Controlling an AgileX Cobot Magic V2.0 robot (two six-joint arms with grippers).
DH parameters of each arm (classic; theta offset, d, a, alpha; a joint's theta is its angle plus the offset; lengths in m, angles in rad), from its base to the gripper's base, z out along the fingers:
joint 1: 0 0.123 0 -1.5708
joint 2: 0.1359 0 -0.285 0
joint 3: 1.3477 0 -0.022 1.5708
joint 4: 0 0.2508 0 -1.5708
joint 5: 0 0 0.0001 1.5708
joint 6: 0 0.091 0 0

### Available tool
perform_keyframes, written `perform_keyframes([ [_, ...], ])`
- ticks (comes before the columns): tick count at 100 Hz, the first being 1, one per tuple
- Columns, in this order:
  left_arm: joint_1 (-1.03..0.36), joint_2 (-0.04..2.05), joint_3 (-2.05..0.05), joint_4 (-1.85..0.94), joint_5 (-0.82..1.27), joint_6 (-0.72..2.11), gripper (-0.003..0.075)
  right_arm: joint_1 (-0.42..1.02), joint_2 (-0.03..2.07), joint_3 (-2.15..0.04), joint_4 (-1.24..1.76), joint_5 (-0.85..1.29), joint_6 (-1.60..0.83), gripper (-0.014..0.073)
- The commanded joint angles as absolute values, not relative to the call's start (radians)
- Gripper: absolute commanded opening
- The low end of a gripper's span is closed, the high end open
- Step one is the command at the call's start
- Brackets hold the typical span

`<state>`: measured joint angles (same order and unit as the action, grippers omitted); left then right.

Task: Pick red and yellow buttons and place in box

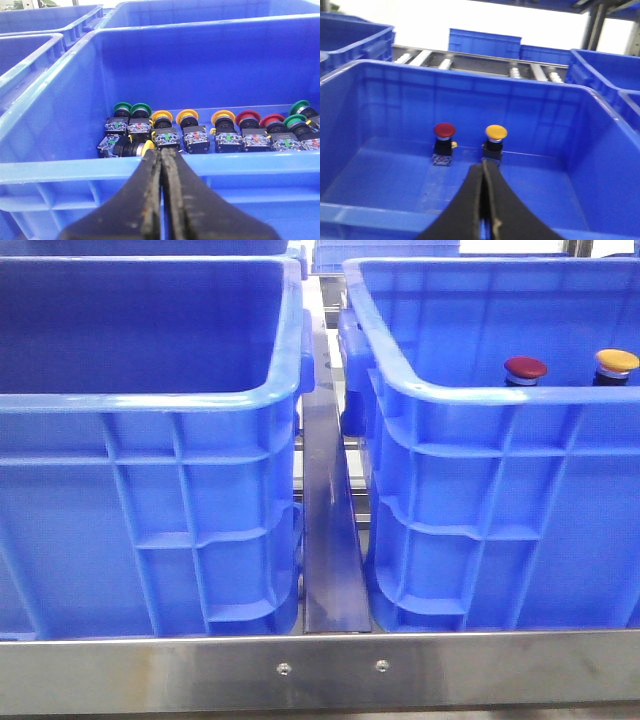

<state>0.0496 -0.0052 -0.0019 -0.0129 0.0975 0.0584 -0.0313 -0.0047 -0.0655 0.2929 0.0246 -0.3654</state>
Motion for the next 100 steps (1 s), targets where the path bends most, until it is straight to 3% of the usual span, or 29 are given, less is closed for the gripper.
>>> perform_keyframes([
  [1, 0.05, -0.036, 0.019, -0.015, 0.014, 0.048, -0.002, -0.024, -0.032, -0.026, 0.134, -0.168, -0.184, -0.0071],
  [7, 0.05, -0.036, 0.019, -0.015, 0.014, 0.048, -0.002, -0.024, -0.03, 0.044, 0.066, -0.256, -0.088, -0.0071],
  [18, 0.05, -0.036, 0.019, -0.015, 0.014, 0.048, -0.002, -0.024, -0.032, 0.035, -0.08, -0.114, 0.019, -0.0071],
  [100, 0.05, -0.036, 0.019, -0.015, 0.014, 0.048, -0.002, -0.022, -0.031, 0.034, -0.085, -0.132, 0.021, -0.0071],
])
